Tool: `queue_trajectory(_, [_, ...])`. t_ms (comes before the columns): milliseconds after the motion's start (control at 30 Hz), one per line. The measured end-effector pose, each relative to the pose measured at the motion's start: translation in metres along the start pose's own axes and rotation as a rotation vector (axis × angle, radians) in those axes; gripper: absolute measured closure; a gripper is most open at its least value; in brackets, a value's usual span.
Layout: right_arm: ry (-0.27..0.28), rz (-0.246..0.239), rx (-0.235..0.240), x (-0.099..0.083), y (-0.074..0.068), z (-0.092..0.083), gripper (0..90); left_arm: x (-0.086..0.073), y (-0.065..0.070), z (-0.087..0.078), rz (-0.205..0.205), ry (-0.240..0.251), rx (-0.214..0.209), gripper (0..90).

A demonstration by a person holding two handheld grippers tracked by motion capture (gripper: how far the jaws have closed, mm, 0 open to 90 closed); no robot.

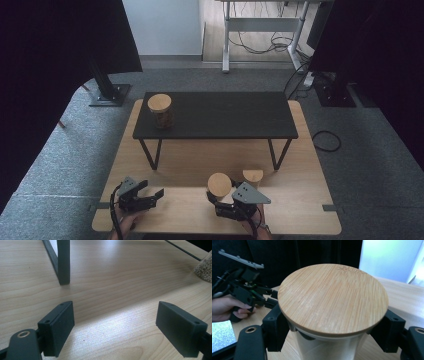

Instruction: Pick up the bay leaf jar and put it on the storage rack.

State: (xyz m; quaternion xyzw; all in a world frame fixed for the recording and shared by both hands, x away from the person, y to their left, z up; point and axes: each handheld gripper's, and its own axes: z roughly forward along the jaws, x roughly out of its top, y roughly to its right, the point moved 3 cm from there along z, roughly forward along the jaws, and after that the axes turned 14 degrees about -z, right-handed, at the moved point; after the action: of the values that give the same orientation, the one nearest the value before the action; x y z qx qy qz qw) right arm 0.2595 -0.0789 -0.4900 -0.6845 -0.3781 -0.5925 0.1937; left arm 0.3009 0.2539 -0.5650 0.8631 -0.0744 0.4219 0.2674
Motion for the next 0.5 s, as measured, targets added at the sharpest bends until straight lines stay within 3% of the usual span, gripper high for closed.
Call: queue_trajectory(500, [0.035, -0.014, 0.016, 0.014, 0.004, -0.010, 25.0, 0.000, -0.002, 0.000, -0.008, 0.000, 0.000, 14.6])
